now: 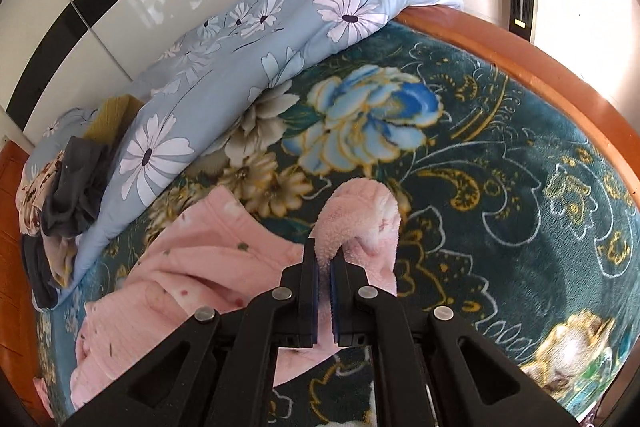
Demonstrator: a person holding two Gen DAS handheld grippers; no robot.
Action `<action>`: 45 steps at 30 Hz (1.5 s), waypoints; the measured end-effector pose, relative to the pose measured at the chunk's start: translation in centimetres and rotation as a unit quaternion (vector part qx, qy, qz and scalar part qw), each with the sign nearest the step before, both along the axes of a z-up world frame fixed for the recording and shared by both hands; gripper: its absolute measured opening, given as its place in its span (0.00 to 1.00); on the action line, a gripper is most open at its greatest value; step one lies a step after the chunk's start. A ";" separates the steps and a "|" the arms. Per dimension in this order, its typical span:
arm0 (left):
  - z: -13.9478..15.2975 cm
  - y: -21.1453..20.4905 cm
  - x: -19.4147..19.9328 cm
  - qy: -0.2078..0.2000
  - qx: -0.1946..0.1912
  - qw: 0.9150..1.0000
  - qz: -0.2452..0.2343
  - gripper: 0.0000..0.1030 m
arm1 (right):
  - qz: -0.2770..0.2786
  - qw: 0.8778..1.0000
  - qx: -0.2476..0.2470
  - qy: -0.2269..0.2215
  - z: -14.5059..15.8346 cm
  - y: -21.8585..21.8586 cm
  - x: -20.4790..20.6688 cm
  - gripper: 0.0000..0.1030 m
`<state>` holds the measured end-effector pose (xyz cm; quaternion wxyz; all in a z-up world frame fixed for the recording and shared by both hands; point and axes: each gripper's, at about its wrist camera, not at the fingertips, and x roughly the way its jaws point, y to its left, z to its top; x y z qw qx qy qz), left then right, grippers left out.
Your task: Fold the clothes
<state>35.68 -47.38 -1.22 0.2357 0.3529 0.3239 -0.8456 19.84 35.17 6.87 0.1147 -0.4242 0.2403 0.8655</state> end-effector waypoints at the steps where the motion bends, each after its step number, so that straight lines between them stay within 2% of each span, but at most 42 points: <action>1: 0.7 0.0 0.1 0.011 -0.005 1.000 0.002 0.05 | 0.004 1.000 -0.008 0.012 0.6 -0.1 0.1 0.04; 5: 4.6 -0.5 -0.6 0.049 -0.037 0.998 0.002 0.05 | 0.024 0.994 -0.061 0.089 5.2 -0.2 -0.4 0.04; 9: 7.8 -1.9 -2.7 0.059 -0.060 0.996 0.001 0.05 | 0.047 0.985 -0.076 0.149 10.6 -0.8 -3.7 0.04; 13: 8.8 -4.0 -5.1 0.042 -0.079 0.996 0.022 0.05 | 0.060 0.980 -0.062 0.182 14.9 -2.8 -9.0 0.04; 17: 7.9 -5.2 -7.0 0.003 -0.080 0.996 0.036 0.05 | 0.043 0.979 -0.065 0.190 16.7 -3.3 -14.5 0.04; 19: 6.9 -5.2 -7.7 -0.015 -0.079 0.996 0.037 0.05 | 0.039 0.982 -0.060 0.172 16.0 -3.8 -17.3 0.04; 23: 4.4 -5.0 -8.4 -0.048 -0.064 0.996 0.038 0.05 | 0.043 0.991 -0.066 0.110 11.7 -5.1 -21.2 0.04; 26: 3.1 -5.0 -8.8 -0.064 -0.053 0.996 0.040 0.05 | 0.053 0.993 -0.075 0.074 7.6 -5.8 -22.5 0.04; 30: 3.2 -5.3 -9.6 -0.071 -0.054 0.995 0.038 0.05 | 0.060 0.995 -0.068 0.047 4.4 -6.5 -23.0 0.04; 34: 4.6 -5.8 -11.3 -0.064 -0.062 0.995 0.032 0.05 | 0.041 0.994 -0.081 0.058 4.3 -5.5 -22.8 0.04; 36: 4.6 -6.0 -12.6 -0.079 -0.066 0.994 0.022 0.06 | 0.037 0.993 -0.090 0.064 4.6 -5.0 -22.8 0.04; 39: 3.8 -6.4 -14.1 -0.105 -0.064 0.992 0.015 0.09 | 0.053 0.992 -0.098 0.057 4.6 -5.1 -22.8 0.06; 43: 2.2 -6.6 -15.1 -0.130 -0.044 0.991 0.007 0.09 | 0.083 0.992 -0.083 0.041 3.8 -6.2 -22.7 0.07; 44: 1.9 -6.6 -15.2 -0.135 -0.038 0.990 0.006 0.12 | 0.085 0.993 -0.079 0.037 3.7 -6.4 -22.6 0.07; 45: 1.7 -6.6 -15.1 -0.137 -0.033 0.990 0.006 0.22 | 0.085 0.993 -0.078 0.034 3.6 -6.4 -22.6 0.07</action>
